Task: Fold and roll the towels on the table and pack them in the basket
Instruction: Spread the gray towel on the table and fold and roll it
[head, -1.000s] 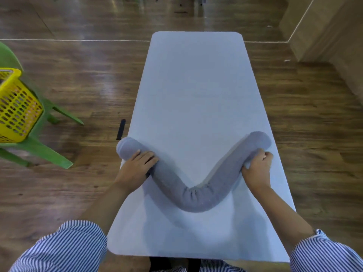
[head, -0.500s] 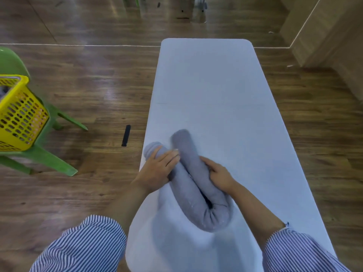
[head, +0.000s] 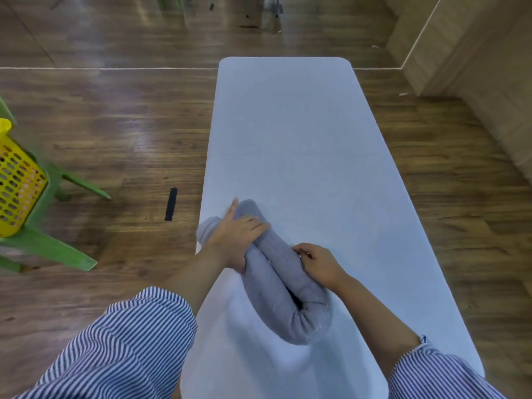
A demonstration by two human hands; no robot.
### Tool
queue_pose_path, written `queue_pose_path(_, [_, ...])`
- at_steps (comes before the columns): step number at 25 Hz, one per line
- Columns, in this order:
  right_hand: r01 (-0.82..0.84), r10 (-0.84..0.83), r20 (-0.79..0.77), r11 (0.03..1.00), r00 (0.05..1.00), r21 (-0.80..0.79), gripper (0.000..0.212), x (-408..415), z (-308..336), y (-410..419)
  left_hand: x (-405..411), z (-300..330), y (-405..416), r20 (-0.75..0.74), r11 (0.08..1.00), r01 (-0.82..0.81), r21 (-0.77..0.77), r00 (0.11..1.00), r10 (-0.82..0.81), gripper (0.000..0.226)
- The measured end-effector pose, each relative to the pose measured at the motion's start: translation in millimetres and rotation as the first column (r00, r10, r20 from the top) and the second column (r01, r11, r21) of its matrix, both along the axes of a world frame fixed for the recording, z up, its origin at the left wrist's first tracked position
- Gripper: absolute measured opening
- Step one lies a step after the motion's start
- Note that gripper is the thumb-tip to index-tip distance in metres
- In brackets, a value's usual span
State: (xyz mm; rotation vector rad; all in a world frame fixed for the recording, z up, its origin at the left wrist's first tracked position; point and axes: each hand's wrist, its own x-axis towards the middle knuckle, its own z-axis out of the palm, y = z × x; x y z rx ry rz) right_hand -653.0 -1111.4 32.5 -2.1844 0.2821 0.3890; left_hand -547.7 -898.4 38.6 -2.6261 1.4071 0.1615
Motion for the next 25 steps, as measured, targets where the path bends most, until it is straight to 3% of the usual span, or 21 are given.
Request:
queue_pose_path(2, [0.037, -0.036, -0.074, 0.999, 0.997, 0.007, 0.022, -14, 16, -16, -8, -1, -7, 0.035, 0.996, -0.030, -0.087, 0.999, 0.034, 0.091])
queue_pose_path(4, [-0.015, 0.008, -0.150, 0.999, 0.989, -0.047, 0.034, -29, 33, -31, -24, 0, -19, 0.054, 0.982, -0.075, -0.172, 0.995, 0.086, 0.077])
queue_pose_path(5, [-0.099, 0.068, -0.176, 0.980, 0.982, -0.173, 0.061, -36, 40, -37, -37, 0, -28, 0.059, 0.970, -0.103, -0.221, 0.991, 0.118, 0.071])
queue_pose_path(7, [-0.265, 0.167, -0.240, 0.840, 0.956, -0.473, 0.123, -45, 45, -44, -63, -3, -41, 0.042, 0.944, -0.153, -0.294, 0.984, 0.173, 0.063])
queue_pose_path(9, [-0.395, 0.245, -0.315, 0.665, 0.917, -0.634, 0.146, -51, 42, -46, -81, -12, -44, -0.015, 0.931, -0.190, -0.311, 0.981, 0.195, 0.068])
queue_pose_path(11, [-0.455, 0.274, -0.364, 0.567, 0.890, -0.687, 0.147, -57, 34, -41, -88, -18, -36, -0.055, 0.953, -0.204, -0.222, 0.979, 0.196, 0.094])
queue_pose_path(13, [-0.415, 0.287, -0.303, 0.543, 0.909, -0.730, 0.134, -59, 25, -38, -88, -14, -22, -0.093, 0.984, -0.173, -0.041, 0.981, 0.169, 0.124])
queue_pose_path(15, [-0.374, 0.338, -0.198, 0.605, 0.920, -0.703, 0.117, -60, 20, -44, -85, -6, -14, -0.129, 0.986, -0.149, 0.081, 0.979, 0.159, 0.133])
queue_pose_path(18, [-0.395, 0.413, -0.130, 0.663, 0.901, -0.635, 0.108, -63, 20, -57, -88, -3, -12, -0.113, 0.981, -0.168, 0.093, 0.978, 0.178, 0.137])
queue_pose_path(20, [-0.424, 0.441, -0.174, 0.567, 0.880, -0.706, 0.116, -63, 22, -54, -93, -6, -12, -0.109, 0.977, -0.191, 0.090, 0.974, 0.200, 0.138])
queue_pose_path(23, [-0.487, 0.495, -0.285, 0.345, 0.821, -0.803, 0.139, -55, 22, -43, -98, -4, -19, -0.104, 0.970, -0.220, 0.103, 0.968, 0.230, 0.133])
queue_pose_path(25, [-0.500, 0.508, -0.301, 0.318, 0.807, -0.805, 0.145, -48, 17, -44, -100, 2, -23, -0.106, 0.966, -0.236, 0.109, 0.963, 0.247, 0.128])
